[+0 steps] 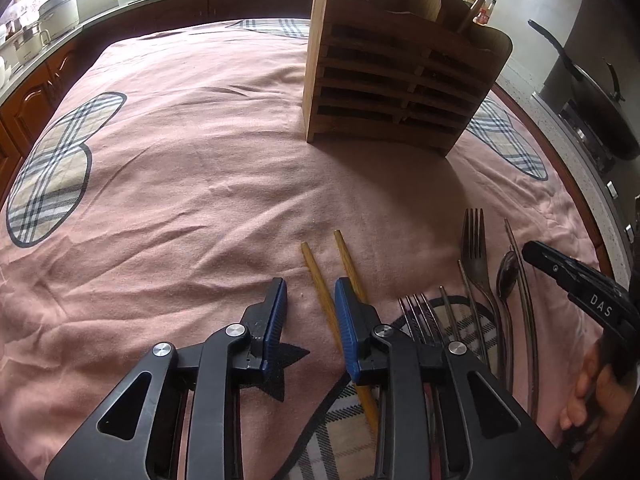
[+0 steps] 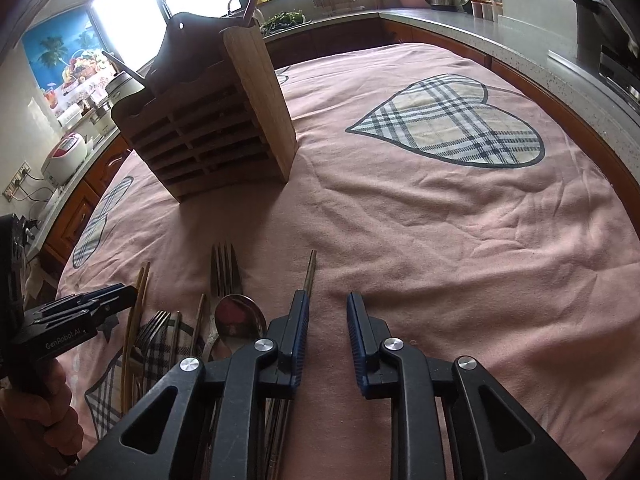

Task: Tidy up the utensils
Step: 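Close the right tool on a chopstick while the left tool grasps a wooden chopstick, then carry the left tool's chopstick up to the holder while the right tool carries its chopstick there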

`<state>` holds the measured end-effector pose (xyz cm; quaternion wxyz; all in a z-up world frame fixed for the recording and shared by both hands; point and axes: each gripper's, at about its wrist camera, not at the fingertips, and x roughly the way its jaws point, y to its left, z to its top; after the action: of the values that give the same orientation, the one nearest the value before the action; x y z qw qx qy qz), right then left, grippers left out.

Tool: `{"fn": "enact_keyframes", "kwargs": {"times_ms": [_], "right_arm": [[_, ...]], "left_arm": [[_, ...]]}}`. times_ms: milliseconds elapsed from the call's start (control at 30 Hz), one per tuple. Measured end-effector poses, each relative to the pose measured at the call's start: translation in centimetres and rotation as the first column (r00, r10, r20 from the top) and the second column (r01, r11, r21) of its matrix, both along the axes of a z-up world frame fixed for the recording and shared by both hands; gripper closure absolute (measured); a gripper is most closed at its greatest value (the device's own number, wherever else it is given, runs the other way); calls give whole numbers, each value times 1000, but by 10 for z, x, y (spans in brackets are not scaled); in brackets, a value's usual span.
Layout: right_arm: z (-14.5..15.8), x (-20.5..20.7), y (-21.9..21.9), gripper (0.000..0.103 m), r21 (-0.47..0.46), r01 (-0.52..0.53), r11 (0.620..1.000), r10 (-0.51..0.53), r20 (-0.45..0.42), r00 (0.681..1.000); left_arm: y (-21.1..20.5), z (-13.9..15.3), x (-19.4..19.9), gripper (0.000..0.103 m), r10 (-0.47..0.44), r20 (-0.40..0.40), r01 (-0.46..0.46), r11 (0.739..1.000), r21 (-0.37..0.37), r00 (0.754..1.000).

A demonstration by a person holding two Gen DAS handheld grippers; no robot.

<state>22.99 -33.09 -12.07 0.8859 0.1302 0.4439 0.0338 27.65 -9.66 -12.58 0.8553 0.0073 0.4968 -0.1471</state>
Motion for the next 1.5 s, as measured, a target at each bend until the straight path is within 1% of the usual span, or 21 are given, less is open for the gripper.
{"fn": "enact_keyframes", "kwargs": {"times_ms": [67,267,367,467,500,533,567,667,733,967,1100,1200,1500], "right_arm": [[1,4,2,83,6,-7,1000,7,1,1000],[-4,24,13,83,-43,-46,998,45,-30,999],[-5,33,13,84,-44,-55,998,53,-40,998],[-6,39,14,84,-42,-64,997,62,-46,997],[-6,40,14,85,-39,-65,997,63,-46,997],[-6,41,14,88,-46,-64,997,62,-47,997],[-6,40,14,96,-60,-60,996,57,-46,997],[-6,38,9,97,-31,-51,998,50,-42,998],[-4,37,7,97,-15,-48,999,47,-39,998],[15,21,3,99,28,-43,999,42,18,999],[24,10,4,99,42,-46,998,44,49,998],[29,2,4,99,57,-44,997,39,71,997],[59,-15,9,99,47,-60,997,53,140,989]], "left_arm": [[2,0,-1,84,-7,-3,7,1000,-2,1000],[2,0,8,85,-14,-19,14,1000,-13,1000],[-3,0,13,85,-25,-17,25,1000,1,1000],[-11,0,14,85,-47,-6,47,998,36,999],[-13,0,14,87,-53,1,53,998,45,999],[-14,0,14,92,-56,7,56,997,54,998],[-14,-1,14,92,-57,10,57,997,54,998],[-10,0,15,95,-54,3,54,998,32,999],[-6,2,14,98,-51,-3,51,999,12,999],[7,22,-3,98,-38,31,39,998,-40,999],[16,35,-14,98,-14,54,19,995,-94,998],[21,48,-22,98,-2,78,12,993,-121,997],[29,77,-47,98,-2,145,24,988,-150,989]]}}
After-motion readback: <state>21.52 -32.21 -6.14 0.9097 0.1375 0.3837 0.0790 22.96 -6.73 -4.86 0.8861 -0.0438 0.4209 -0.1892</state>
